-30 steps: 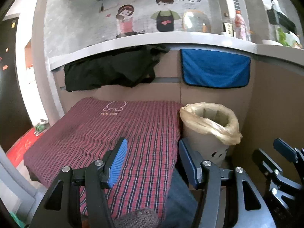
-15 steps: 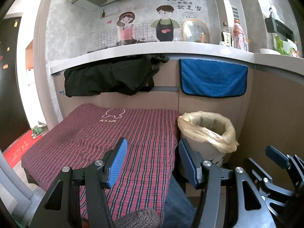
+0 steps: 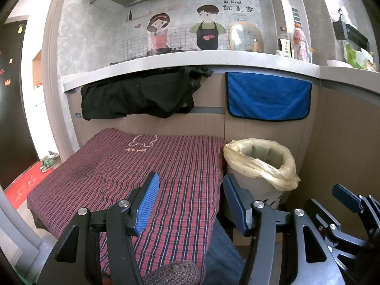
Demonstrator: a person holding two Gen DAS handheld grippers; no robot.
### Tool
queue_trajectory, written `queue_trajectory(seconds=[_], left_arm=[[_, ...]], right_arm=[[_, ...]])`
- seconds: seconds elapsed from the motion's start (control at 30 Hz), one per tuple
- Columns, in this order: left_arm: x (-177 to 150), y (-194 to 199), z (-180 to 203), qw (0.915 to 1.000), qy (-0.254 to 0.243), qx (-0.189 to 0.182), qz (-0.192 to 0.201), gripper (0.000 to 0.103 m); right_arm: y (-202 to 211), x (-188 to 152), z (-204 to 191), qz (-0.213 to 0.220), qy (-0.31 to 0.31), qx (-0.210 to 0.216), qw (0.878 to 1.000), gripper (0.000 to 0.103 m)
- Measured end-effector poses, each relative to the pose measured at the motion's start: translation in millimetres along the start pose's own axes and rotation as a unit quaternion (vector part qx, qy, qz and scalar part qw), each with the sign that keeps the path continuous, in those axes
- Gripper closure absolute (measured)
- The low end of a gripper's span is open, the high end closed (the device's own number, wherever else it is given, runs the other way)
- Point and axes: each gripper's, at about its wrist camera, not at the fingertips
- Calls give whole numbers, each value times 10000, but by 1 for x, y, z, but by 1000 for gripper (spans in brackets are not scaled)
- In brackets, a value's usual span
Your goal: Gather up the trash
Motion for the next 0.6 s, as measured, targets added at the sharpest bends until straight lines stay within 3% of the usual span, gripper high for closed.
queue_trajectory(seconds=[0.6], left_arm=[[-2, -4, 4, 10000, 23, 4, -60, 46]], right_arm=[[0, -1, 1, 25, -20, -58, 10000, 43]])
Point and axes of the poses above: each gripper's, at about its wrist camera, not at the fingertips, and y roughly against the way its jaws point, z to its right, x to its top, and after that the axes turned 14 degrees about -x, right-handed
